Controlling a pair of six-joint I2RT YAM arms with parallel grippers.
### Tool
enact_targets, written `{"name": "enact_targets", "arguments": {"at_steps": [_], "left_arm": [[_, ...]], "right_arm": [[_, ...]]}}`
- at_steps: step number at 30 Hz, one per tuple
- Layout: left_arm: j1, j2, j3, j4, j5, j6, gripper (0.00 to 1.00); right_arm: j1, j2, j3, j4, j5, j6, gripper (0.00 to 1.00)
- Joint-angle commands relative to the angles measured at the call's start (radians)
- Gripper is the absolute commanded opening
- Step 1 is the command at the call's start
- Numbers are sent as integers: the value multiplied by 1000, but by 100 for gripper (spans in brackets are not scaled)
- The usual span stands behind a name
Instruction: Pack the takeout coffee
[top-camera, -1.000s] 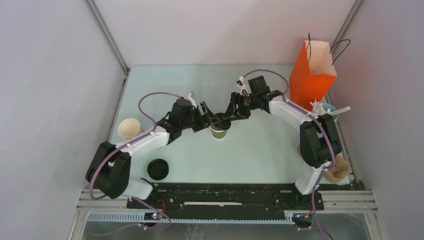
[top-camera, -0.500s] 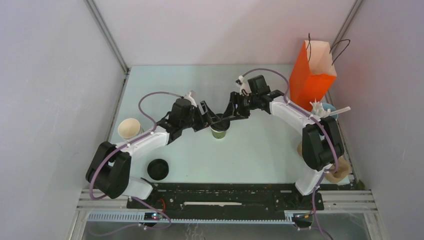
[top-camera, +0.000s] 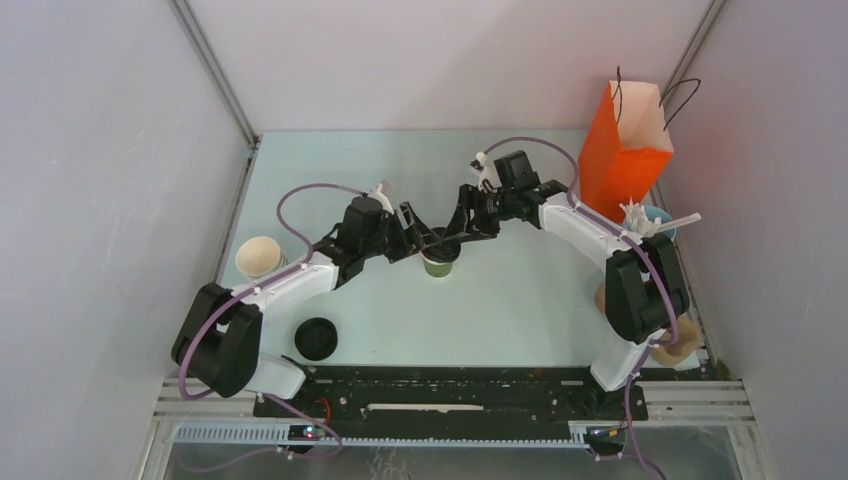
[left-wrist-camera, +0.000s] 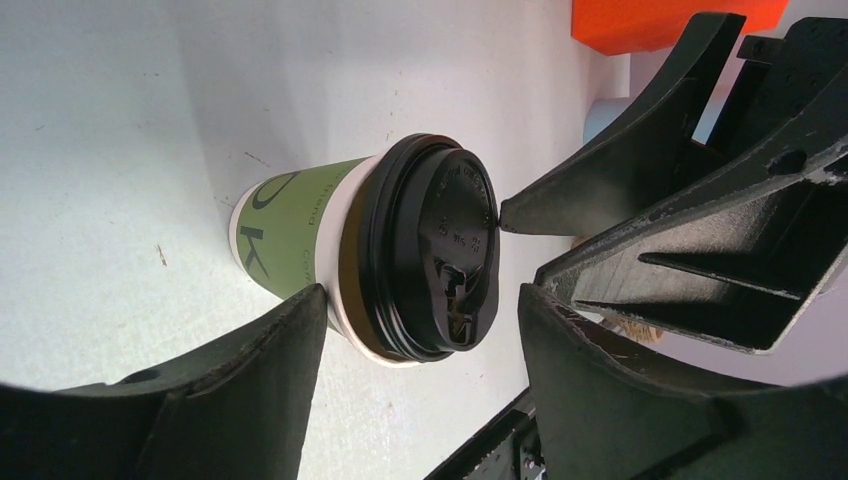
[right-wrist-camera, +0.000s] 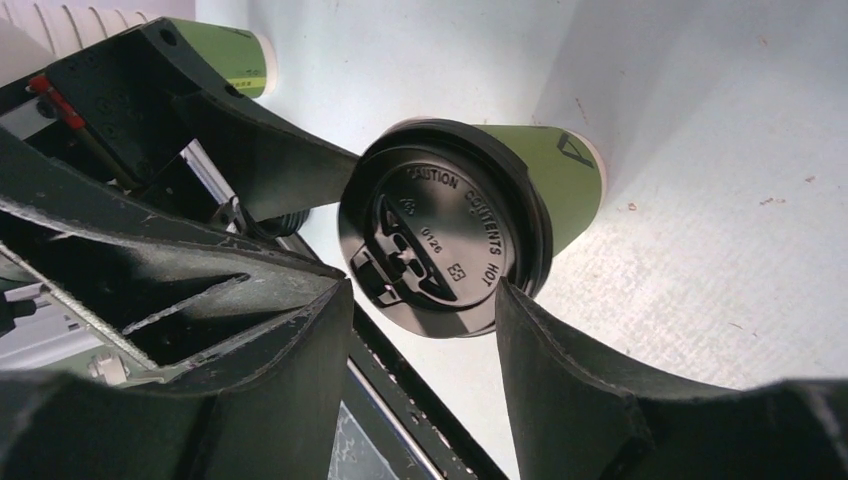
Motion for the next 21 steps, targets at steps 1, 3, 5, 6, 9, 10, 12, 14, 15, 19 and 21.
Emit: {"name": "enact_targets", "arguments": {"at_steps": [1,3,5,6,9,10,12,14,15,19,21], "left_arm": [[2,-48,15,13,-12,4,75],[2,-52,14,11,-12,8,76],[2,-51,16,9,-9,10,77],[2,-49,19,9,-9,10,77],[2,-44,23,8,-10,10,76],[2,-41,23,9,-10,10,76],[2,-39,24,7,-12,10,75],[2,-36,26,4,-11,11,75],[2,-34,27,4,-10,11,75],[2,-34,25,3,-12,12,75],[2,-33,23,2,-14,14,75]], "right_arm": [[-14,-57,30,-30,69,-5,65],[-15,-55,30,-29,61,-13,66],[-15,-53,32,-30,63,-16,67],[-14,-47,32,-27,55,-15,67],[-8,-18,32,-13,43,-3,65],[-5,-10,32,-9,36,-1,64],[3,-2,32,11,28,7,62],[9,4,36,25,16,19,60],[12,5,40,30,4,22,58],[22,-10,53,27,7,26,57],[22,-16,59,19,1,27,58]]}}
